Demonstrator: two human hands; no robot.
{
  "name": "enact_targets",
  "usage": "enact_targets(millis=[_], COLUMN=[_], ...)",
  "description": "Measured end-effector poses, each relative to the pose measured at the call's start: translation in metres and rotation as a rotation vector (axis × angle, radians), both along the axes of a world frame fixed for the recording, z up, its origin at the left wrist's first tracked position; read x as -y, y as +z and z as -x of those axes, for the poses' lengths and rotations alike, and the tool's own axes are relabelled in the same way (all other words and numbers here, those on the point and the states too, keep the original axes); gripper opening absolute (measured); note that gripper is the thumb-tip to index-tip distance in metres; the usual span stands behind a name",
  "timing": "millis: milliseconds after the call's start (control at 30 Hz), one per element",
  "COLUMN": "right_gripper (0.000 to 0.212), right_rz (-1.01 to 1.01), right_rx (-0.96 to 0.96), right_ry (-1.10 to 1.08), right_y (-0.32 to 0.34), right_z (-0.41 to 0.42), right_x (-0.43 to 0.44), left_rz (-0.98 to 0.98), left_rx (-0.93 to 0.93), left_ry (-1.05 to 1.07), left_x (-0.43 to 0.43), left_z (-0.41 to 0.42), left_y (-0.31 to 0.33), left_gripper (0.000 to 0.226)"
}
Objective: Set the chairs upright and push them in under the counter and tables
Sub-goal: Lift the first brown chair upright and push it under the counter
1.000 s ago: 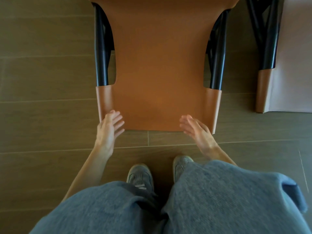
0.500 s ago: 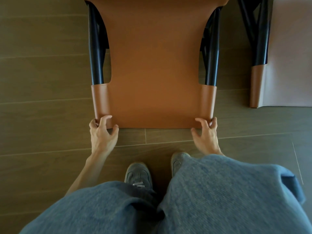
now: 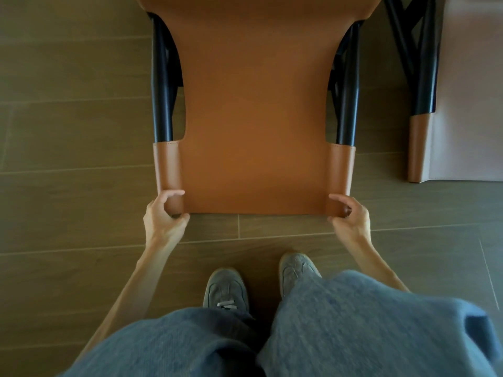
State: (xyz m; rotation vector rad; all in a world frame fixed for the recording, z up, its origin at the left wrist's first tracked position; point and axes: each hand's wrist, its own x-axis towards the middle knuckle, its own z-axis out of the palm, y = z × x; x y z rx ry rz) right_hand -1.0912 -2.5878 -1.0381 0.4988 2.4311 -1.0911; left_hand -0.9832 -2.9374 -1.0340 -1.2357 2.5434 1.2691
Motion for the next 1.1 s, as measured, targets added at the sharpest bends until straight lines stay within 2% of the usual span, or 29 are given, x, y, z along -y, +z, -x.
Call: enact_targets(millis=[133,233,433,633,767,867,967,1100], right_gripper=[0.057,0.058,0.072,0.066,0.062,0.060,0.060,0.065], right_rz=[0.047,0.080,0.161,0.190,0.222,0.223,0.241,0.205], right_rx=[-0.094,-0.190,-0.296,-0.281,-0.302,-0.324,-0.342,-0.370], right_ry=[-0.084,-0.087,-0.071,-0.074,-0.065,-0.066,-0.082,-0.061], right_y=[0.026,0.069,0.203,0.328,0.392,0.434,0.471,0.517], right_z=[-0.001,0.000,0.029,0.087,0.125,0.157,0.185,0.221], right_x=[-0.004,-0.008,0.000,0.008,0.018,0.026,0.035,0.046], left_rz=[0.053,0.114,0.237,0.397,0.625,0.757,0.732,0.661], left_rx=[-0.095,-0.156,-0.259,-0.312,-0.364,-0.361,-0.360,-0.323], left_ry=[-0.001,0.013,0.057,0.070,-0.064,-0.265,-0.515,-0.613], left_x=[0.002,0.002,0.003,0.012,0.022,0.023,-0.002,-0.027], left_z=[-0.004,-0.003,0.030,0.085,0.125,0.163,0.206,0.262], left_y=[0.028,0.073,0.198,0.308,0.370,0.413,0.449,0.492], left_gripper=[0.059,0.059,0.055,0.053,0.047,0.061,0.071,0.067])
